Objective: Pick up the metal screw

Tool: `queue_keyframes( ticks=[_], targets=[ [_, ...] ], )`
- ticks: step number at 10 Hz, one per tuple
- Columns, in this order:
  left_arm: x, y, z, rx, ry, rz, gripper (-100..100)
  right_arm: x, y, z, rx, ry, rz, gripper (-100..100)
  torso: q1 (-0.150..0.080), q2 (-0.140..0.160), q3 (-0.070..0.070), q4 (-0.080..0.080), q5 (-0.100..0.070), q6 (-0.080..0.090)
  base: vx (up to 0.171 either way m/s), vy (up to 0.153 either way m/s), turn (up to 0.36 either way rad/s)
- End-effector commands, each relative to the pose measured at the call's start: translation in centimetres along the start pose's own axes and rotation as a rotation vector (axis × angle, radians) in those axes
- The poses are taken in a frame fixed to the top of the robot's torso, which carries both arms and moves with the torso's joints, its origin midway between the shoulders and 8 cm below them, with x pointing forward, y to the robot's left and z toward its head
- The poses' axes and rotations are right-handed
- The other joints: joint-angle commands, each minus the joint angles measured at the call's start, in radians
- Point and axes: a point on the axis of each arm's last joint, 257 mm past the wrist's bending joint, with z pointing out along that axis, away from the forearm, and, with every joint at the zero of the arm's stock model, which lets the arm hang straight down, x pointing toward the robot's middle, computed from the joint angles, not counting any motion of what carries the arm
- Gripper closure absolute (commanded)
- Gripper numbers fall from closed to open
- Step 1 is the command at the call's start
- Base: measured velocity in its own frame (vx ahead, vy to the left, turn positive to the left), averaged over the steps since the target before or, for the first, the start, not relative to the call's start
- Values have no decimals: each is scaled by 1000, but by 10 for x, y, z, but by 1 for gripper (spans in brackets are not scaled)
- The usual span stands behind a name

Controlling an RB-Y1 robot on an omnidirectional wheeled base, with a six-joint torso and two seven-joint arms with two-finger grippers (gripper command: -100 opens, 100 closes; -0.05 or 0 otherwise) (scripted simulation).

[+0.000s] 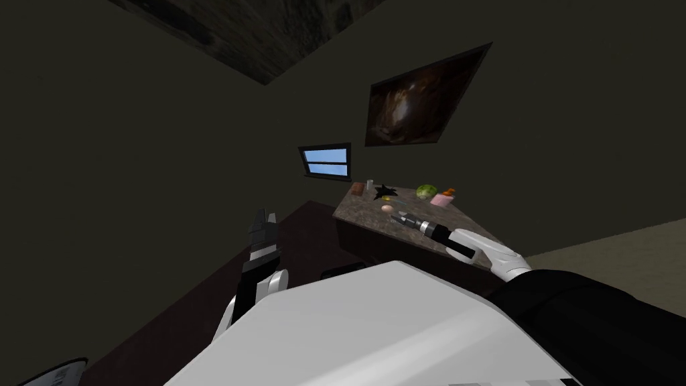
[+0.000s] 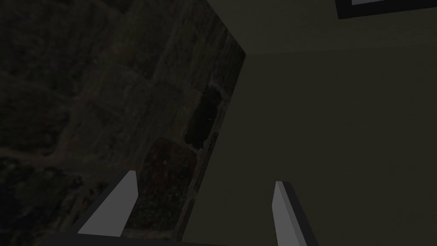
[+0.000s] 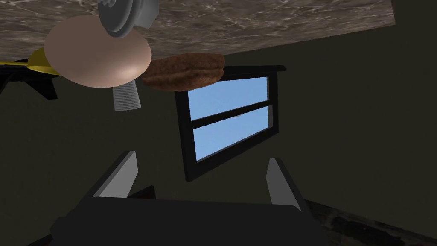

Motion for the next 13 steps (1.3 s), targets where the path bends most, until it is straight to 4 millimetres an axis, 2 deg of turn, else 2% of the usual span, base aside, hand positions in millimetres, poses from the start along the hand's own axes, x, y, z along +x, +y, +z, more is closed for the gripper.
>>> queue_keyframes(
  ticks=[1, 2, 3, 4, 5, 6, 7, 8, 9, 10, 11, 12, 13],
  targets=[
    [0, 0, 0, 0, 0, 0, 0, 6, -5, -2, -5, 41, -41, -100, 0, 0, 0, 0, 0, 0, 19, 13, 80],
    [0, 0, 0, 0, 0, 0, 0, 22, -15, -10, -5, 106, -84, -100, 0, 0, 0, 0, 0, 0, 21, 22, 150],
    [0, 0, 0, 0, 0, 0, 0, 20, -16, -10, -8, 113, -98, -100, 0, 0, 0, 0, 0, 0, 17, 15, 75],
    [0, 0, 0, 0, 0, 0, 0, 36, -24, -20, -9, 178, -134, -100, 0, 0, 0, 0, 0, 1, 23, 18, 129],
    [0, 0, 0, 0, 0, 0, 0, 33, -26, -20, -12, 187, -151, -100, 0, 0, 0, 0, 0, 0, 20, 14, 81],
    [0, 0, 0, 0, 0, 0, 0, 49, -34, -31, -16, 254, -186, -100, 0, 0, 0, 0, 0, 1, 29, 23, 122],
    [0, 0, 0, 0, 0, 0, 0, 46, -36, -31, -19, 261, -200, -100, 1, 0, 0, 0, 0, 0, 25, 18, 70],
    [0, 0, 0, 0, 0, 0, 0, 62, -44, -44, -25, 330, -233, -100, 1, 0, 0, 0, 0, 1, 28, 26, 176],
    [0, 0, 0, 0, 0, 0, 0, 59, -46, -44, -27, 336, -245, -100, 1, -1, 0, 0, 0, 0, 25, 16, 64],
    [0, 0, 0, 0, 0, 0, 0, 74, -54, -58, -36, 406, -277, -100, 1, 0, 0, 0, 0, 1, 32, 19, 116],
    [0, 0, 0, 0, 0, 0, 0, 72, -55, -58, -37, 411, -286, -100, 1, 0, 0, 0, 0, 0, 28, 13, 63],
    [0, 0, 0, 0, 0, 0, 0, 86, -64, -73, -47, 483, -319, -100, 0, 0, 0, 0, 0, 1, 32, 19, 113],
    [0, 0, 0, 0, 0, 0, 0, 84, -64, -73, -48, 485, -324, -100, 1, -1, 0, 0, 0, 0, 26, 15, 66]
  ],
)
